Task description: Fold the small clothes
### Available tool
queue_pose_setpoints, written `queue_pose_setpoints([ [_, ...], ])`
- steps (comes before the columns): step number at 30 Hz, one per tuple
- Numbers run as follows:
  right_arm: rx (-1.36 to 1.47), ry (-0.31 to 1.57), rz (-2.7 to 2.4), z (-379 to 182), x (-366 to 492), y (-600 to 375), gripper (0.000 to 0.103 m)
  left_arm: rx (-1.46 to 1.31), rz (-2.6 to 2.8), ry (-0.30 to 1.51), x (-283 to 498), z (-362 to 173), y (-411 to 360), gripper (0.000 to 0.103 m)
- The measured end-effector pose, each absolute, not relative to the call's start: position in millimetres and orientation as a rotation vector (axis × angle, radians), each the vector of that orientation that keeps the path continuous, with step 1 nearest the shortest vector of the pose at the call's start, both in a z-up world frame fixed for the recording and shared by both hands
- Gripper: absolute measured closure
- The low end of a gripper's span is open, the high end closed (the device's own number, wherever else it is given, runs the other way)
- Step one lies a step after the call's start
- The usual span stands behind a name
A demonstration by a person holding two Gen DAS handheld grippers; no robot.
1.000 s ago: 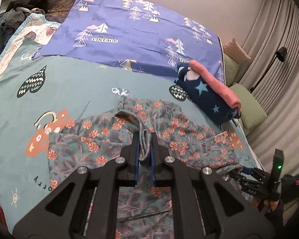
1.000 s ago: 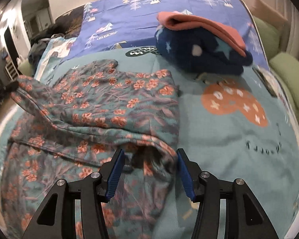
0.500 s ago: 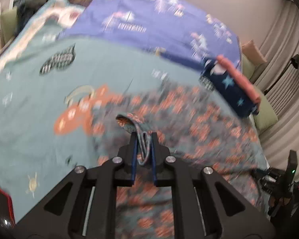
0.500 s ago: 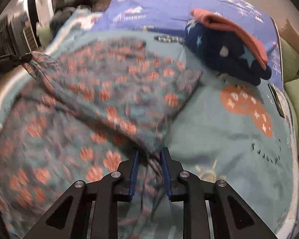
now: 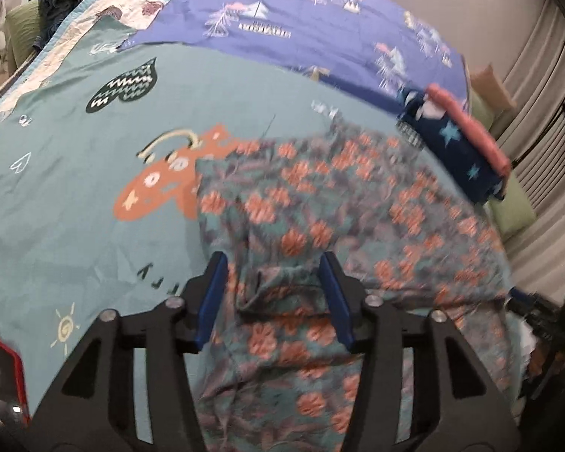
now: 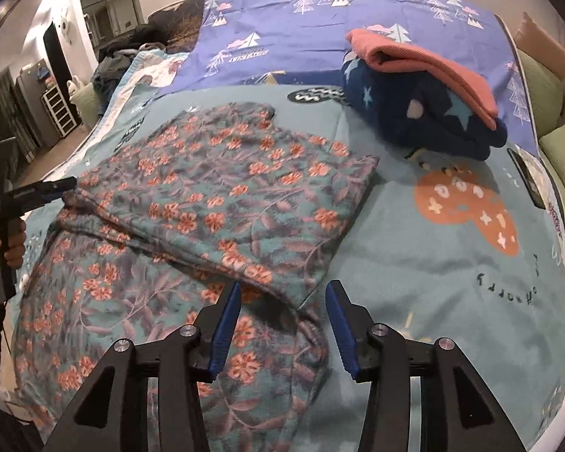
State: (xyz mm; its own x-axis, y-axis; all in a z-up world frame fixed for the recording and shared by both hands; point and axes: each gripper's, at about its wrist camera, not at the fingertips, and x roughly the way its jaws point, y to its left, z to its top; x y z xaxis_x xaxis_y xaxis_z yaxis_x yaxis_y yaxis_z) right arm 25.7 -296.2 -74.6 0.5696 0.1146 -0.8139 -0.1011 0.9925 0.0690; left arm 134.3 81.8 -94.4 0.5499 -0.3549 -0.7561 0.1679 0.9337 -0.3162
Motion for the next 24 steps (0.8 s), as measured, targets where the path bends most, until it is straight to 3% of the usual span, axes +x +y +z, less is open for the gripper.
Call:
queue_pose_setpoints([
  [1,0.01,0.96,0.126,-76,25,-295,0.055,-0.184,-0.304,0.943,129,-96,80,0.079],
  [2,0.004,0.964,0.125,-77,25,-294,0.055,-0.17,-0.306,0.94,125,-96,81,0.08],
  [11,0.057,0.927,0.152,-66,32,-289,0.05,-0.114,-0.282,0.854,99,-68,93,0.079],
  [14,0.068,0.911,0.177,-65,42,-276,0.05,-0.114,-0.299,0.848,112,-67,79,0.072],
  [17,0.085,0.918,0.182,-69,57,-262,0.05,-0.078,-0.299,0.87,131,-75,57,0.072],
  [19,0.128,0.961,0.22,-77,68,-254,0.061,-0.031,-0.288,0.928,140,-86,44,0.072],
  [20,0.14,0.996,0.24,-82,71,-251,0.081,0.004,-0.277,0.958,140,-91,40,0.072],
  [21,0.141,1.027,0.252,-87,72,-249,0.089,0.041,-0.273,0.974,137,-95,37,0.072],
  [24,0.063,1.059,0.286,-93,57,-241,0.089,0.15,-0.272,0.944,110,-95,38,0.072],
])
